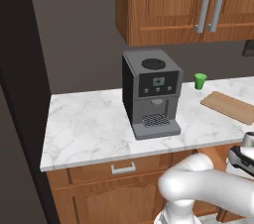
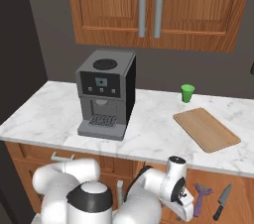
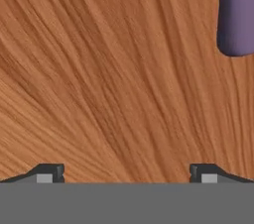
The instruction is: Open the drawer on the right and place the cutting tools on the cutting board.
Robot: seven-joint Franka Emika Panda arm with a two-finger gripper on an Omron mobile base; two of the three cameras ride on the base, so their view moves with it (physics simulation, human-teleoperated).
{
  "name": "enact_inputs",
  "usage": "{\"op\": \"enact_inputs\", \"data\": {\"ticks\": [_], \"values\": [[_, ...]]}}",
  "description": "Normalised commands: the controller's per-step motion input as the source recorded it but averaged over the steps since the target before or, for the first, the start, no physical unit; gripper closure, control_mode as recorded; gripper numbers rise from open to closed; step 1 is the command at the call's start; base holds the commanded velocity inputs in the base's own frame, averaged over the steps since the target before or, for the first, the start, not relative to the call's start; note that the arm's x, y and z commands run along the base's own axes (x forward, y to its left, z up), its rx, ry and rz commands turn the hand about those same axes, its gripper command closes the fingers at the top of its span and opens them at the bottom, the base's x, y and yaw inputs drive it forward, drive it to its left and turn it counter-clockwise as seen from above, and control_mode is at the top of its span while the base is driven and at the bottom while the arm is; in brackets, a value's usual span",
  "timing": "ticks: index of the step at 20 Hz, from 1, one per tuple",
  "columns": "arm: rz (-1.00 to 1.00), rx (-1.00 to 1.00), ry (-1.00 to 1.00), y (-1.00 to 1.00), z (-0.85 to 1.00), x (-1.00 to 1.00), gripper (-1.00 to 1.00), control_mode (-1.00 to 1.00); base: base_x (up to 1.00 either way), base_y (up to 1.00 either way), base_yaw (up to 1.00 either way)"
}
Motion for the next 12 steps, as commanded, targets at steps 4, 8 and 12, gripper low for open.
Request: {"op": "enact_inputs", "data": {"ticks": [4, 8, 12], "values": [[-0.15, 0.00, 0.13, -0.17, -0.39, 0.00, -1.00, -1.00, 0.00, 0.00, 0.00], [-0.15, 0.00, 0.10, -0.22, -0.29, -0.07, -1.00, -1.00, 0.00, 0.00, 0.00], [-0.17, 0.00, 0.05, -0.41, -0.15, -0.47, -1.00, -1.00, 0.00, 0.00, 0.00]]}}
